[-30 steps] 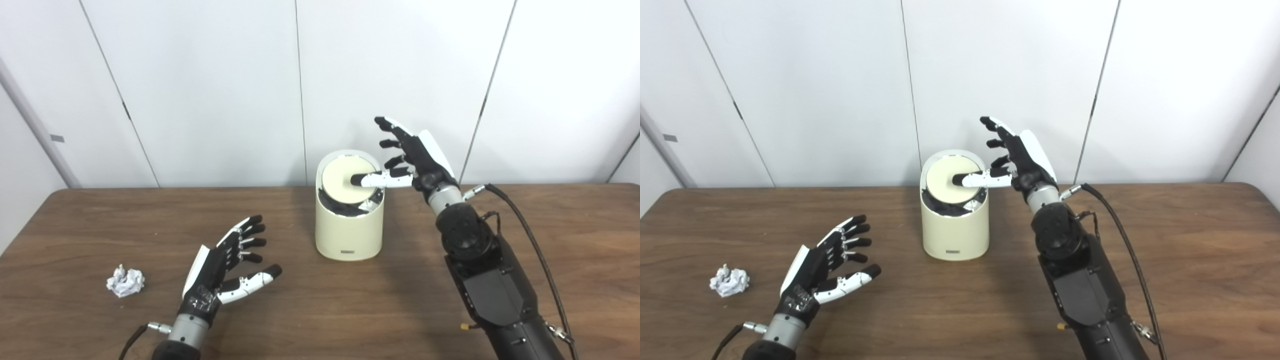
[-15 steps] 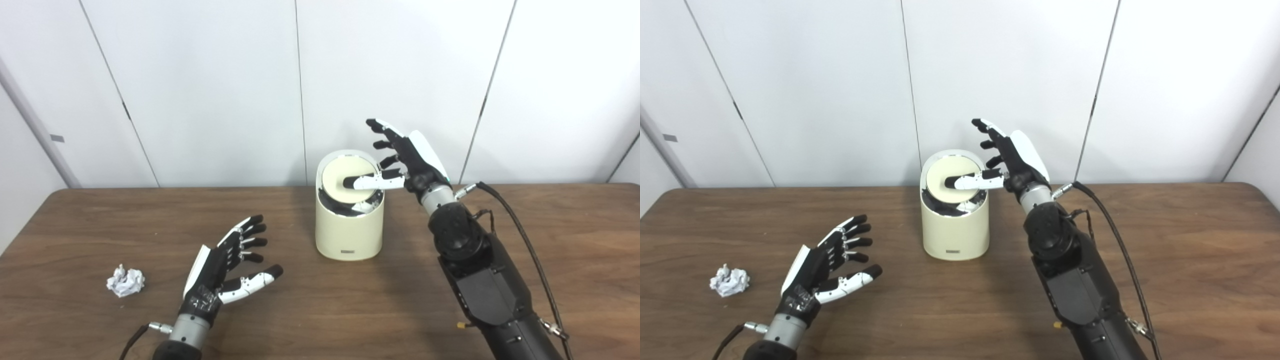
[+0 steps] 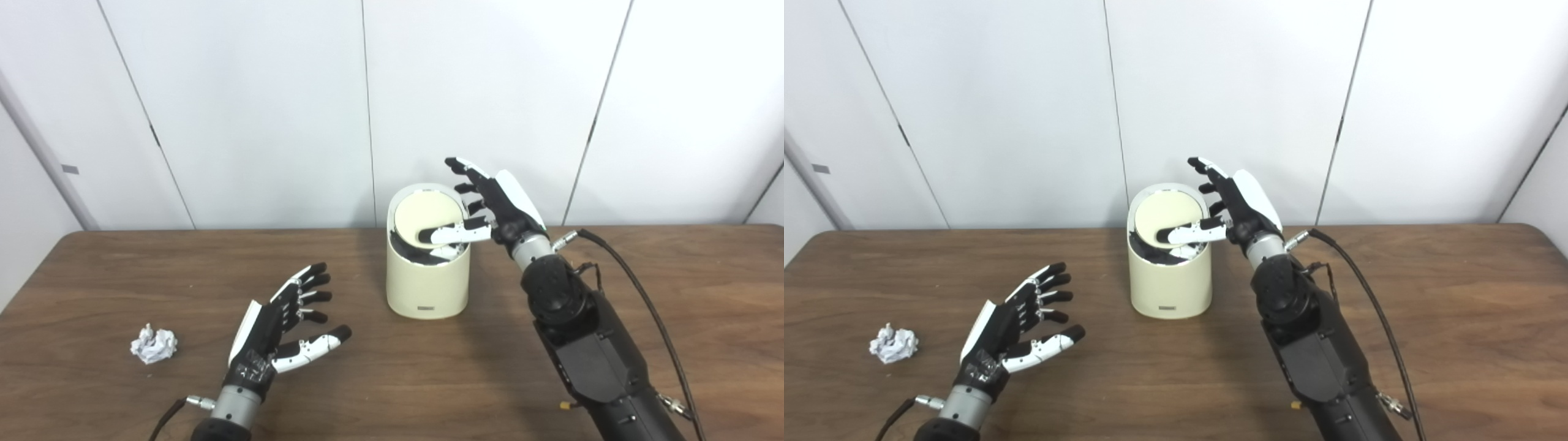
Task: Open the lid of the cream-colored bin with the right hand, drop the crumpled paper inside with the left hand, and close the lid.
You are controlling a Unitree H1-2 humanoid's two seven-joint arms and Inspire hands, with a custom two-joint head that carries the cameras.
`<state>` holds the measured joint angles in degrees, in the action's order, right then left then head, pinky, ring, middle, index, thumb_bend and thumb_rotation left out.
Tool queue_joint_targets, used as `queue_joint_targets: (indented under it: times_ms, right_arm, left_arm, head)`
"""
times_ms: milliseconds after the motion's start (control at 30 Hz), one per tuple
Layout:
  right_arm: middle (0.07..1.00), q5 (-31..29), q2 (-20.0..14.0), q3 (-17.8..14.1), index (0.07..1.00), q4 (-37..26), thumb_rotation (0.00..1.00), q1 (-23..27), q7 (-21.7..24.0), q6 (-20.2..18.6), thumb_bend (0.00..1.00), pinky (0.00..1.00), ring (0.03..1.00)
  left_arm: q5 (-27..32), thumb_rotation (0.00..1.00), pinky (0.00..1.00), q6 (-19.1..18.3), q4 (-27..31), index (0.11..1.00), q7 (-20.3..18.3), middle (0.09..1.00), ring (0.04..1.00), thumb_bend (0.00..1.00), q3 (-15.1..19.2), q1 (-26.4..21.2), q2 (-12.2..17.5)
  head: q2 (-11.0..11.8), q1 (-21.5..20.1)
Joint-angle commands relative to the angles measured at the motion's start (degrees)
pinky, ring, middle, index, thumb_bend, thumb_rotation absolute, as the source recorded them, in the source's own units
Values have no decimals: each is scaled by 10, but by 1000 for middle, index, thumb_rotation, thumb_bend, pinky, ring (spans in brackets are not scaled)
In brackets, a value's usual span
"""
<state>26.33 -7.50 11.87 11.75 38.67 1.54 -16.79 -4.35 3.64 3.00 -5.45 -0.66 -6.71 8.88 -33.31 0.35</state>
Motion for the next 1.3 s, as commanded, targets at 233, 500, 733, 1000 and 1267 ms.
queue_joint_targets:
  times_ms: [233, 500, 733, 1000, 1267]
  right_arm:
    - [901, 10, -9, 5, 902, -2, 246, 18, -5, 15, 946, 654, 831]
    - [906, 8, -5, 4, 900, 24, 267, 21, -14, 25, 915, 648, 833]
    - [906, 27, -2, 11, 892, 38, 305, 30, -29, -4, 842, 626, 819]
    - [900, 57, 4, 27, 873, 53, 287, 45, -41, -45, 809, 698, 851]
    - [903, 62, 3, 33, 869, 55, 177, 45, -45, -48, 868, 727, 860]
  left_arm:
    - [3, 221, 645, 3, 29, 902, 0, 866, 790, 726, 0, -3, 1]
    - [0, 218, 647, 3, 33, 903, 1, 868, 788, 721, -3, 3, 1]
    - [3, 217, 645, 5, 33, 899, 0, 867, 787, 725, -2, 7, 1]
    - [5, 213, 651, 3, 33, 901, -2, 870, 790, 725, -4, 8, -1]
    - [2, 219, 640, 3, 35, 902, -1, 869, 783, 722, -6, 6, -1]
  head:
    - [-4, 1]
    - [-6, 3]
    - [-6, 1]
    - [-10, 0]
    - [-13, 1]
